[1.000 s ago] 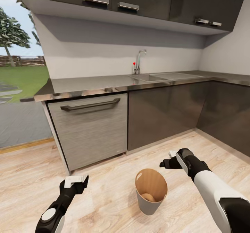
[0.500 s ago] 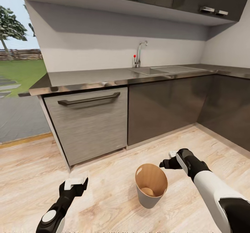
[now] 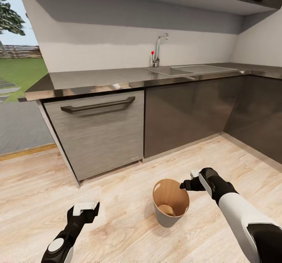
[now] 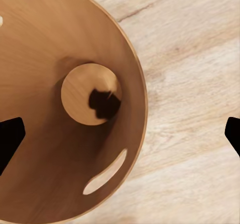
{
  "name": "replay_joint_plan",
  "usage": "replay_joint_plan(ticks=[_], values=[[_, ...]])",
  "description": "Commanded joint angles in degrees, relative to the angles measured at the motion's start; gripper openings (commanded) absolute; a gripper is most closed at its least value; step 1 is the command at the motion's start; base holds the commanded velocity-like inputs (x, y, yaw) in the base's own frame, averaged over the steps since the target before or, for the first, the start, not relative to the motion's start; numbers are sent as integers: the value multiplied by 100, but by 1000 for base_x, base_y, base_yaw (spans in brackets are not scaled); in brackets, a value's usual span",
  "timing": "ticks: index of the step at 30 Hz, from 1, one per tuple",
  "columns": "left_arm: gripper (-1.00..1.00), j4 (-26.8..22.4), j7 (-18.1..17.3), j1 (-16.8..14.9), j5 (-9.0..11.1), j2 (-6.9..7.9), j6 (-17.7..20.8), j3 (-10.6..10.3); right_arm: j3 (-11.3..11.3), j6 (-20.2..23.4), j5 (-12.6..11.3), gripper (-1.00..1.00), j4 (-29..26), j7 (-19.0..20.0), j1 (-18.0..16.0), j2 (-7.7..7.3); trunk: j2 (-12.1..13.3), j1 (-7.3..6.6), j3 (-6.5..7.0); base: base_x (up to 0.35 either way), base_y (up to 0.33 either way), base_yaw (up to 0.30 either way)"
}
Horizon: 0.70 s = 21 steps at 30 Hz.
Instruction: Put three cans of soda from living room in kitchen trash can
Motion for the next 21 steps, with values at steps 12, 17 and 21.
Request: replay_joint_plan(ticks=[12, 17, 21], values=[[100, 96, -6, 0, 24, 0, -4, -4, 8, 0, -5, 100, 0, 0, 0, 24, -10, 18, -156, 0, 0, 0], [100, 93, -8, 4, 29, 3, -8, -4, 9, 0, -5, 100, 0, 0, 0, 26, -10, 18, -156, 2, 0, 0], [100, 97, -4, 3, 17, 1, 0, -3, 9, 0, -3, 100, 0, 0, 0, 27, -10, 18, -156, 93, 0, 0]])
